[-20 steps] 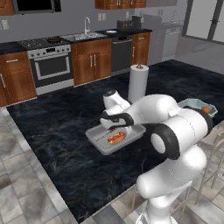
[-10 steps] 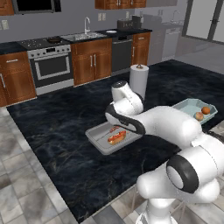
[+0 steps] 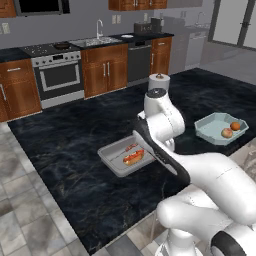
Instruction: Place the cold items (peach and tangerine) from the fridge in one tupperware on the dining counter. Place the warm items (hot dog and kebab skewer) in the stove area in another tupperware.
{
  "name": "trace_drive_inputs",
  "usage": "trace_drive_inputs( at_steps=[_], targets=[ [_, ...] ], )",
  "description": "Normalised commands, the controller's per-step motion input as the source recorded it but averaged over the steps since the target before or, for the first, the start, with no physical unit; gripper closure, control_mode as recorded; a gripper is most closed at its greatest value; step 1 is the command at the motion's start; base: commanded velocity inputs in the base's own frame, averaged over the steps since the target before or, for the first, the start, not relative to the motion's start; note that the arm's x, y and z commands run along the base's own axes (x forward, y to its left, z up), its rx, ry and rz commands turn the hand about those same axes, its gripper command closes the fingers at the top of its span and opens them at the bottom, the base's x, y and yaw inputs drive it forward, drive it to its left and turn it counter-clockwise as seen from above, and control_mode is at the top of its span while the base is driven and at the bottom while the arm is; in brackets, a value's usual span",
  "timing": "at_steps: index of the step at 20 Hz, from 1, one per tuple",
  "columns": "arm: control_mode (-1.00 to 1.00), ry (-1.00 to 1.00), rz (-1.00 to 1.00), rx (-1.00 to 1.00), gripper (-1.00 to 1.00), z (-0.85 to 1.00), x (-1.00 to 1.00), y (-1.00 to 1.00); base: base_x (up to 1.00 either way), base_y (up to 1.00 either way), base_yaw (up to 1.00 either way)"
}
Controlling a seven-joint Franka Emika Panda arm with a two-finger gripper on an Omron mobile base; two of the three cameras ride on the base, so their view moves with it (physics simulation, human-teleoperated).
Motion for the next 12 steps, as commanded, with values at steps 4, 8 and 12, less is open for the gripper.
trace_drive_inputs(
  at_steps=[4,8,12],
  targets=[
    [-1.0,-0.14,-0.09,0.13,-1.0,0.42,-0.93,-0.05,0.0,0.0,0.0],
    [-1.0,-0.17,-0.11,0.11,-1.0,0.53,-0.85,-0.09,0.0,0.0,0.0],
    [-1.0,-0.2,-0.13,0.09,-1.0,0.6,-0.75,-0.08,0.0,0.0,0.0]
  ],
)
